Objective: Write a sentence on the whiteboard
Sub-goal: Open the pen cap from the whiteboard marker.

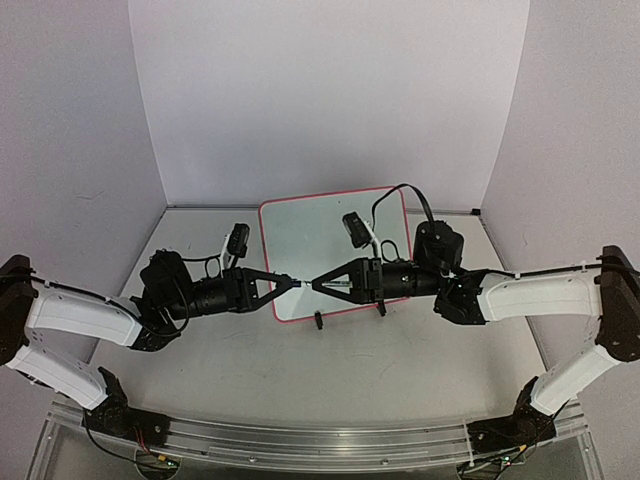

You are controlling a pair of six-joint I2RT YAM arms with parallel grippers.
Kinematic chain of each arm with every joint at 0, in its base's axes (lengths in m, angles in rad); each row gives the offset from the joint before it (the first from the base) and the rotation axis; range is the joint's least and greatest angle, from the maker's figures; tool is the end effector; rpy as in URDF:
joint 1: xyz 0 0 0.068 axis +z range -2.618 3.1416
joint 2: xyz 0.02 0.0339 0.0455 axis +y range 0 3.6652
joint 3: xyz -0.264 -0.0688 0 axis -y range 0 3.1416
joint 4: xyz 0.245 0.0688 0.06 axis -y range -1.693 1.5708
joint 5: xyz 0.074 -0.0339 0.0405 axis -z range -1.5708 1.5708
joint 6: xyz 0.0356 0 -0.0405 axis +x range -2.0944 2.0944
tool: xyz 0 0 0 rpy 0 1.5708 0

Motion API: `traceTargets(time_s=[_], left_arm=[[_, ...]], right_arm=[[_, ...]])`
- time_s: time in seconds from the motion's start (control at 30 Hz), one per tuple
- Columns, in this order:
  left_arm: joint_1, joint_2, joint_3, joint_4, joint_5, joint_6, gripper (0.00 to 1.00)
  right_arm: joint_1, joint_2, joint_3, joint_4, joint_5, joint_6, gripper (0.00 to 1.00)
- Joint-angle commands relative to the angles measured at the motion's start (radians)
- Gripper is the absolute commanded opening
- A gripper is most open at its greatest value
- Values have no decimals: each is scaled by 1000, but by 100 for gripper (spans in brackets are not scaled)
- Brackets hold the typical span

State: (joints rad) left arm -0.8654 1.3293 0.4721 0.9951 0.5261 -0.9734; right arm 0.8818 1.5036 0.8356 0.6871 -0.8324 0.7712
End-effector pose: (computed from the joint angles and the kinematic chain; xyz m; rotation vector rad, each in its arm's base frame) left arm 0.1591 -0.2144 0.2383 0.4277 1.7041 -1.8069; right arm 0.1893 0.2712 0.2741 -0.8883 1.7120 1.8450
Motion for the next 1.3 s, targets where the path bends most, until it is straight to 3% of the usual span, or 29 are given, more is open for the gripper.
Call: traceTargets(time_s=[0.0,0.23,0.63,0.83,1.0,1.27], left_arm=[[-11,20,38,-3,15,4,0],[-21,22,32,-5,11,4,0],[-27,29,27,4,8,5,0],[-20,-43,-28,48,-88,7,0],[35,-168,-32,-56,-139,28,0],[145,-344,-76,-297,-109,48,0]], right_arm=[[13,5,43,53,-5,-2,55],[13,9,42,54,20,-1,41],[12,14,33,54,66,3,0],[-7,-14,-16,63,100,7,0],[-68,-75,-95,78,78,15,0],[-132,-172,-157,75,19,9,0]])
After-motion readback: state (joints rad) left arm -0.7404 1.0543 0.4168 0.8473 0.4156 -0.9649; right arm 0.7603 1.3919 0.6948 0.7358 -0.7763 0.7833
